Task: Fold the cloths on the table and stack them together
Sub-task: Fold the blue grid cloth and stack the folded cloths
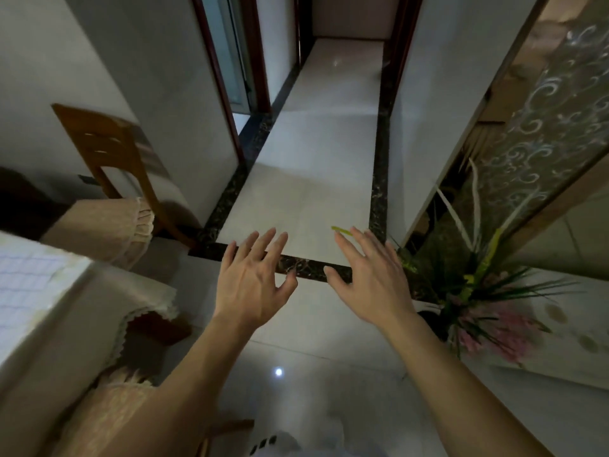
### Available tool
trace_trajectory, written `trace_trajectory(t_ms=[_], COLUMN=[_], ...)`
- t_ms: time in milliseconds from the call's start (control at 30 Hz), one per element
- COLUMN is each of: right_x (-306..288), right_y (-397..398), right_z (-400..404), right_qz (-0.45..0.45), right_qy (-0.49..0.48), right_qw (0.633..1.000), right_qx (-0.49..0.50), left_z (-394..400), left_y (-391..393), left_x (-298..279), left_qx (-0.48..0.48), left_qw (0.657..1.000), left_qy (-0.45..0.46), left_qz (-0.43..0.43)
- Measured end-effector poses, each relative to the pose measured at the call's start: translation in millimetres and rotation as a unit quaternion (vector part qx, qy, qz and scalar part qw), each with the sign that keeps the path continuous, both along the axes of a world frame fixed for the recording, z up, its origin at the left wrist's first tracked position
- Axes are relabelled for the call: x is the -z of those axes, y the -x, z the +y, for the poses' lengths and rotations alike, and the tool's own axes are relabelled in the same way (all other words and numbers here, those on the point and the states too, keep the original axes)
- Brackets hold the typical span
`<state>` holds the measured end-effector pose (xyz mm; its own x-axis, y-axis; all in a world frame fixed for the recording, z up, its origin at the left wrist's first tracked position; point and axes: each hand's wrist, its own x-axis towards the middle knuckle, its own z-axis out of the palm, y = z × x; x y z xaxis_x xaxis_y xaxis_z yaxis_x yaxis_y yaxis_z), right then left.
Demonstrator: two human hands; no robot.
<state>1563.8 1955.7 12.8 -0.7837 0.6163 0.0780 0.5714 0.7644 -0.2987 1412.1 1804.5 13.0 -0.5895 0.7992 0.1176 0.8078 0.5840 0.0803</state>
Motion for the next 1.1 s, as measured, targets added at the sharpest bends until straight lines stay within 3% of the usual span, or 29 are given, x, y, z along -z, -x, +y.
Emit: trace_trajectory(t_ms=[567,1100], right_x=[3,5], right_y=[176,491], right_z=[74,30], right_qz=[-0.027,-0.039], right_qy=[0.007,-0.011], right_qw=[0.987,0.948], right_qx=[-0.157,-0.315], left_z=[32,-19], left_y=[129,368], left_x=[7,14], left_qx=[-0.151,-0.296], left_qw=[0.988,0.954], left_qy=[-0.009,-0.025], left_qz=[-0.022,-0.041])
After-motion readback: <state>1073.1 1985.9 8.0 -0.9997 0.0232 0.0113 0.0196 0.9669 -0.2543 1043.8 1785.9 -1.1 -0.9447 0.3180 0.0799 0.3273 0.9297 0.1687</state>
